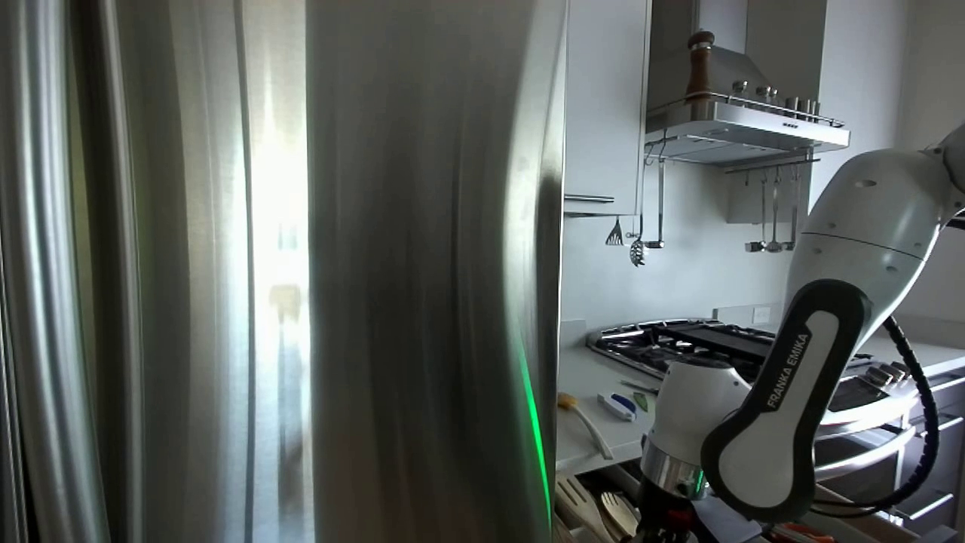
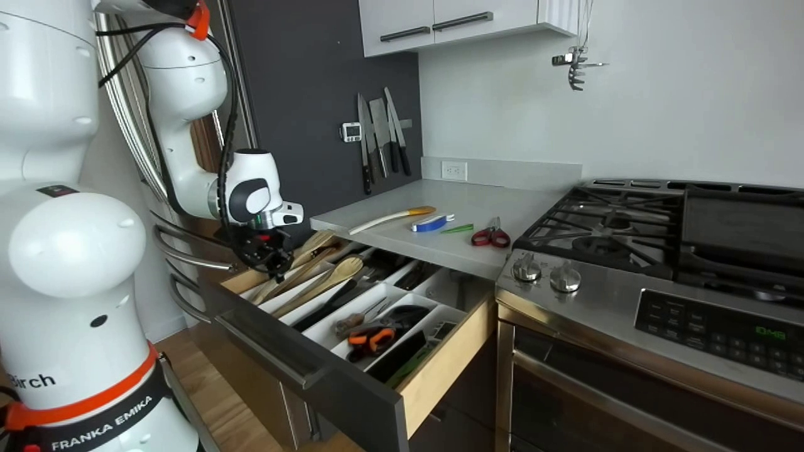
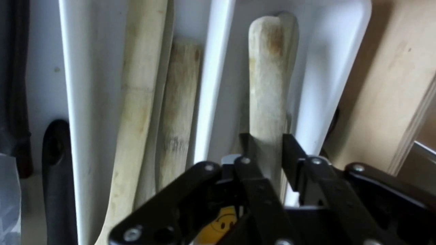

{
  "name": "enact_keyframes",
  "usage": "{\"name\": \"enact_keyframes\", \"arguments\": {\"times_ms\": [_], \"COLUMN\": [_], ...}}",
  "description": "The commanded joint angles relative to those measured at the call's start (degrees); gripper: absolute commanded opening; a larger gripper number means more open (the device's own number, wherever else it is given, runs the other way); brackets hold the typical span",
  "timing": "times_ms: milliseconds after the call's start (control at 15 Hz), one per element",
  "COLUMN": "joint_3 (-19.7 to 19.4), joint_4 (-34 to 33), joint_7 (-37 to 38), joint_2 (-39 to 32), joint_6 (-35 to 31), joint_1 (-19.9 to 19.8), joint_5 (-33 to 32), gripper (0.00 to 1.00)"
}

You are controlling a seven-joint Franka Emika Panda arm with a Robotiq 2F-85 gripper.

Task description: Put the wooden spoon in the drawer

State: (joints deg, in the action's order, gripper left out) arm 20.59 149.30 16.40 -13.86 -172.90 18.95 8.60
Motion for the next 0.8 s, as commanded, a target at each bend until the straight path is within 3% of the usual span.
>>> {"name": "enact_keyframes", "arguments": {"times_ms": [0,333,733], "joint_3": [3.54,5.2,2.55], "joint_4": [0.48,-1.01,-5.4], "joint_7": [-2.57,-7.02,-10.53], "joint_2": [-0.51,-1.53,-2.24], "joint_6": [2.7,6.7,13.52], "joint_1": [-3.17,-6.45,-5.81], "joint_5": [4.76,8.11,5.64], "gripper": [0.06,0.06,0.06]}}
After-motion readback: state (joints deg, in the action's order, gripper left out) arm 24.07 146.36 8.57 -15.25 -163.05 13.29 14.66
